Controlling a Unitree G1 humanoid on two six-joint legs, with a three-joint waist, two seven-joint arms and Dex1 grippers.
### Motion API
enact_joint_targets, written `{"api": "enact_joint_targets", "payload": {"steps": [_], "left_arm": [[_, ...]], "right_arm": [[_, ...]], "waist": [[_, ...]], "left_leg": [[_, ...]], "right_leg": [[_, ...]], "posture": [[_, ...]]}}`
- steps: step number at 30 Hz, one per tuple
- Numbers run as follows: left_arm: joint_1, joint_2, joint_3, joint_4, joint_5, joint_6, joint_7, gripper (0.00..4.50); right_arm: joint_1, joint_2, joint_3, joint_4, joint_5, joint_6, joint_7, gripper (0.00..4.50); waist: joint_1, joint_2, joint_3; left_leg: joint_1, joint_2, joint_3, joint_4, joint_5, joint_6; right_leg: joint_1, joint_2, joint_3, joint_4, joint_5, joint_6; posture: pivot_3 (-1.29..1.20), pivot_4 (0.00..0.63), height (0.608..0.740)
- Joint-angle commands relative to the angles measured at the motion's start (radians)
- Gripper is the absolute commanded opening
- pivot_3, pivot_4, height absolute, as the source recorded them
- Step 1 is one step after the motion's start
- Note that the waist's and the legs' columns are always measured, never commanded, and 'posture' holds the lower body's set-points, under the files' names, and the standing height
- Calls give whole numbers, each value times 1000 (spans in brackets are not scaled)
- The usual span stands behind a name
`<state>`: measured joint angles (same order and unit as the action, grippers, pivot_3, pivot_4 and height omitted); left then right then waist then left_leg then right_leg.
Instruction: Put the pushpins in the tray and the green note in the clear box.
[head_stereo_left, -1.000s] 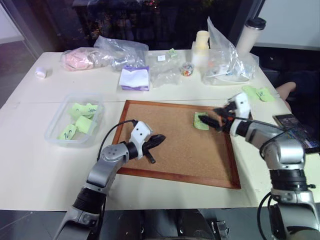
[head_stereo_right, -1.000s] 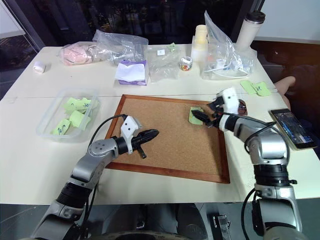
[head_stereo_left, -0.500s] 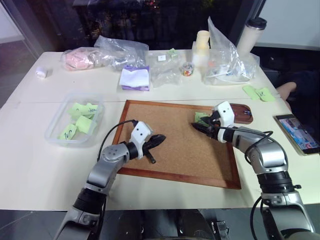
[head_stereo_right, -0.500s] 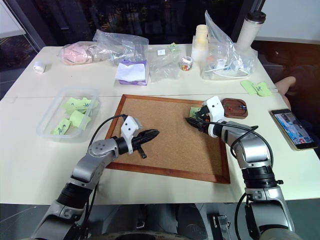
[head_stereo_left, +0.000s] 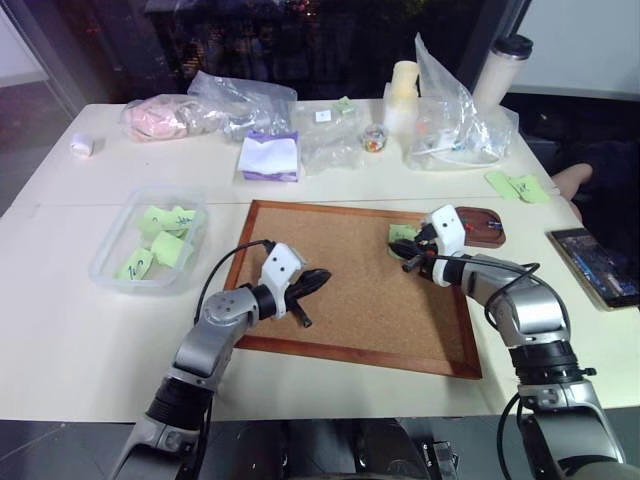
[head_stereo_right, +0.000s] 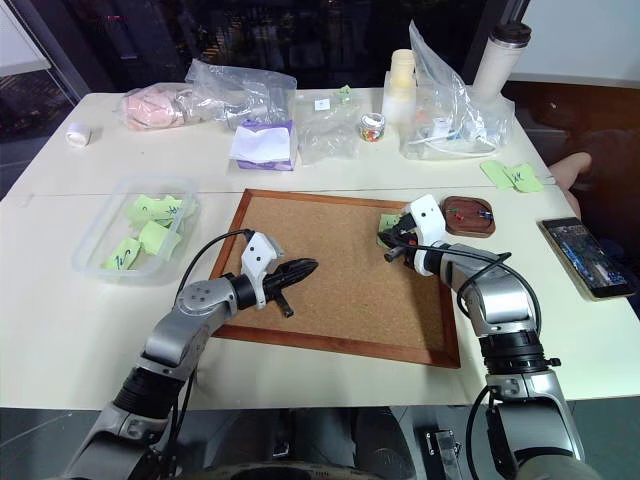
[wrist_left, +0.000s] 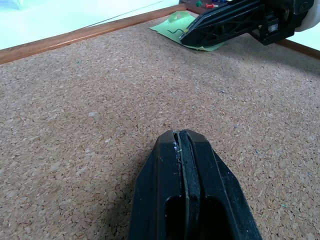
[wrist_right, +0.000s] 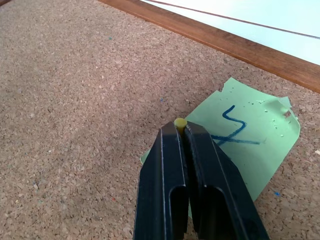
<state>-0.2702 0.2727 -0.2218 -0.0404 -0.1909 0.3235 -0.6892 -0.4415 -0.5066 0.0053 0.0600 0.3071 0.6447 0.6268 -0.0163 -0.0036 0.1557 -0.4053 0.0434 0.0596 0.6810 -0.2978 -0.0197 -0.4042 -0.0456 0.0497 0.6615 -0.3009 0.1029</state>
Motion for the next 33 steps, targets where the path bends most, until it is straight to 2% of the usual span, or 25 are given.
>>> {"api": "enact_joint_targets", "payload": {"steps": [1, 13, 18, 21, 25, 33], "left_arm": [[38, 1, -22, 38, 13, 42, 9, 0], [30, -32, -1, 38, -6, 60, 34, 0], [-89, -165, 127, 23, -147, 156, 120, 0], [-175, -226, 187, 9, -225, 228, 160, 1002], [-252, -279, 258, 10, -327, 323, 207, 2916], [-374, -374, 450, 101, -587, 547, 346, 2916]], "right_arm": [[-20, -21, -41, -97, 33, 3, 21, 68], [-29, -64, -69, -194, 67, 49, 42, 68], [24, -112, -39, -341, 78, 82, 73, 68], [53, -134, -31, -432, 99, 111, 86, 0], [63, -143, -36, -495, 113, 145, 75, 0], [66, -149, -11, -572, 115, 178, 54, 0]], "waist": [[1, 0, 0], [2, 0, 0], [9, -1, 0], [7, -7, 4], [1, -7, 4], [4, -8, 5]], "left_leg": [[0, 0, 0, 0, 0, 0], [0, 0, 0, 0, 0, 0], [-2, -1, -2, 2, 0, 0], [-4, -2, -4, 3, 0, 0], [-4, -1, -5, 1, 0, 0], [-4, -2, -7, 1, 0, 0]], "right_leg": [[0, 0, 0, 0, 0, 0], [0, 0, 0, 0, 0, 0], [0, -2, -2, 0, 0, 0], [0, -2, -3, 0, 0, 0], [-1, -1, -4, -2, 0, 0], [-1, 0, -3, -3, 0, 0]], "posture": [[0, 150, 740], [0, 150, 740], [0, 150, 740], [0, 150, 740], [0, 150, 740], [0, 150, 740]]}}
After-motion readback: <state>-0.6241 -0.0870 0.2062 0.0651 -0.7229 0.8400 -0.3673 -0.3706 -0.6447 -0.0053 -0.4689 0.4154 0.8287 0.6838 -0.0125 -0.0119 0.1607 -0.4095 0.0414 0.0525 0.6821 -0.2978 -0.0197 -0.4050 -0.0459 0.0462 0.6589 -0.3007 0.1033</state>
